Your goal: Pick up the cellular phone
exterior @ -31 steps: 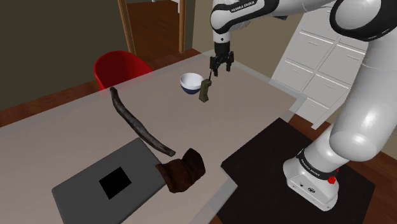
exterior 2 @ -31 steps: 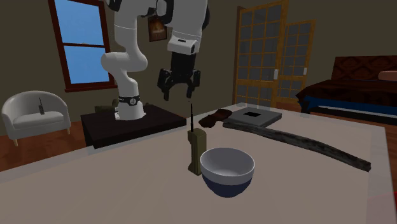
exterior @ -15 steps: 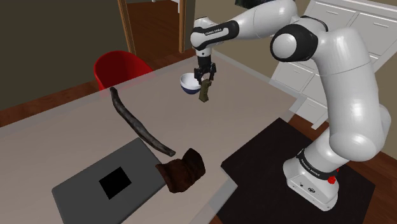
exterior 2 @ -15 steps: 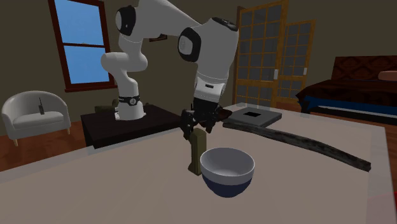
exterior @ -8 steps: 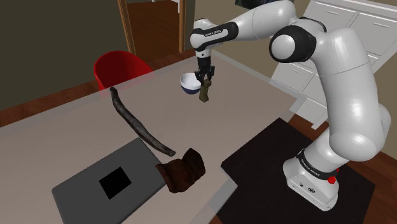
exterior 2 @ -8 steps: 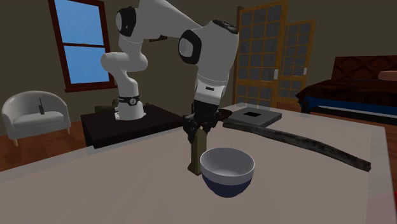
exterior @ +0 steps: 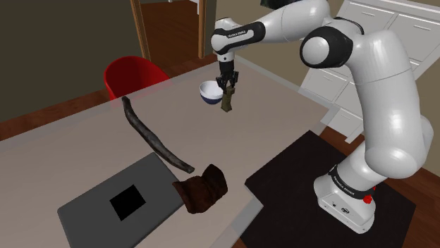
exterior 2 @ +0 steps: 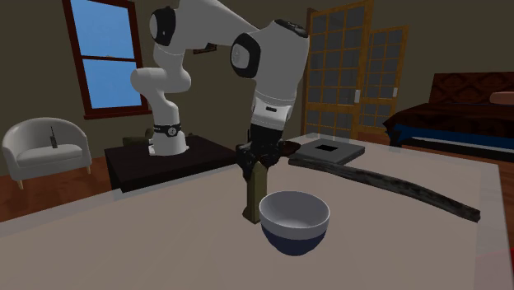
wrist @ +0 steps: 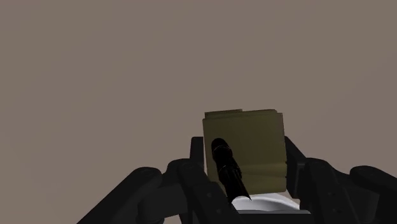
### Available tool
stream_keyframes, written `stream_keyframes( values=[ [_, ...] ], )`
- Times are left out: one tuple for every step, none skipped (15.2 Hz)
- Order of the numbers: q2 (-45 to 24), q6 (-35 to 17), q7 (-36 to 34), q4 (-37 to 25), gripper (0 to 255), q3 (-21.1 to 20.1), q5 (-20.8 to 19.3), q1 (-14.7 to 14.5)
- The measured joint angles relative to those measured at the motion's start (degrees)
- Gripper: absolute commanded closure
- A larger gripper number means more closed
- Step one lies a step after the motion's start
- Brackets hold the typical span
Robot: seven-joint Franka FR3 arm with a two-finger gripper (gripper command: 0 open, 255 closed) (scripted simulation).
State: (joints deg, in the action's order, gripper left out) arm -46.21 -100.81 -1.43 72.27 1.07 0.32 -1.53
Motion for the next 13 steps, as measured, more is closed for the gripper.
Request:
stream_keyframes(
  values=[
    [0.3, 0.6, 0.0, -0.3, 255, 0.0, 0.0, 0.0],
    [0.7, 1.1, -0.1, -0.5, 255, 0.0, 0.0, -0.1],
    [0.8, 1.7, 0.0, -1.0, 255, 0.0, 0.0, 0.0],
    [1.2, 2.3, 0.0, -1.2, 255, 0.0, 0.0, 0.0],
    [1.6, 2.8, 0.0, -1.2, 255, 0.0, 0.0, 0.0],
    [1.8, 3.4, 0.0, -1.6, 255, 0.0, 0.0, 0.0],
    [2.2, 3.9, 0.1, -1.7, 255, 0.0, 0.0, 0.0],
    [2.6, 4.4, 0.0, -1.8, 255, 0.0, 0.0, 0.0],
    [2.8, 5.0, 0.1, -2.3, 255, 0.0, 0.0, 0.0],
    [2.9, 5.7, 0.1, -2.8, 255, 0.0, 0.0, 0.0],
    [3.2, 6.3, 0.1, -3.1, 255, 0.0, 0.0, 0.0],
    [3.2, 7.0, 0.1, -3.8, 255, 0.0, 0.0, 0.0],
    [3.5, 7.3, 0.0, -3.8, 255, 0.0, 0.0, 0.0]
  ],
)
